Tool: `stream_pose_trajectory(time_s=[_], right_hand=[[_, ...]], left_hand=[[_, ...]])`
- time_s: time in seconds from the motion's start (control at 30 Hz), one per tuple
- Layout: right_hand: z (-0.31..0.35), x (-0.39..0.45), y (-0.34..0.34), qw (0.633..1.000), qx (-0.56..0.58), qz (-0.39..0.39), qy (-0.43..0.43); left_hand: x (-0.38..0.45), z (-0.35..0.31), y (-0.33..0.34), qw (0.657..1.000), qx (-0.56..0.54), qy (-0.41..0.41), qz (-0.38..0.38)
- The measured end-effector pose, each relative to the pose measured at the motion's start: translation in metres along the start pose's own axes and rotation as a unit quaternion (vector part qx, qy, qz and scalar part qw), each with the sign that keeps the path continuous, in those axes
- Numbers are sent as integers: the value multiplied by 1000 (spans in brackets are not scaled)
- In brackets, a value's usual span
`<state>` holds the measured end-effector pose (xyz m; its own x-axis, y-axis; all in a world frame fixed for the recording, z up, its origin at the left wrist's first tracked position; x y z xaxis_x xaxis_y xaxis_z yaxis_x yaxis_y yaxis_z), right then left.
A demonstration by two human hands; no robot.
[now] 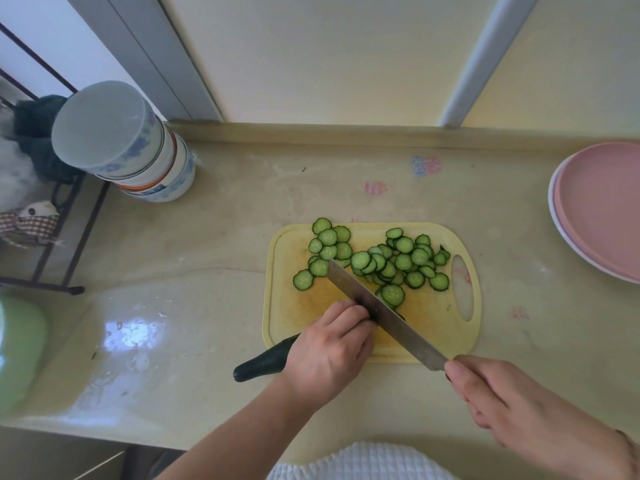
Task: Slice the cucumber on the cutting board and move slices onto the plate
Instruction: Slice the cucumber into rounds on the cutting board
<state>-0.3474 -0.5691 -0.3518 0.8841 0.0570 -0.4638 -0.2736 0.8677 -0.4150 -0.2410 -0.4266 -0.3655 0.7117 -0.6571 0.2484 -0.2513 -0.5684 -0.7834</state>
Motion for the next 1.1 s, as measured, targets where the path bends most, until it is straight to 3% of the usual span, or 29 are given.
stream_pose_trajectory(time_s=[0.5, 1.1], right_hand=[[-16, 15, -3, 998, -36, -50, -11], [0, -7, -3, 999, 31, -9, -3]], left_hand=[[-2, 0, 2, 1000, -2, -6, -12], [0, -1, -1, 1000, -7, -4, -1]])
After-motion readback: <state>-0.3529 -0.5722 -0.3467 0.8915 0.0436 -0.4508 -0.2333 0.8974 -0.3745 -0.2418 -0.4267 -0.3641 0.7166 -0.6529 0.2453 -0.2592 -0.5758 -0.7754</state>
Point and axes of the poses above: each hand's wrist, its own x-axis towards the middle knuckle, its own y-axis out of the palm, z = x × y, the point moved 9 cm from there along x, towards the middle knuckle, and after that the axes turned 15 degrees about -y, right-handed, at the moved point
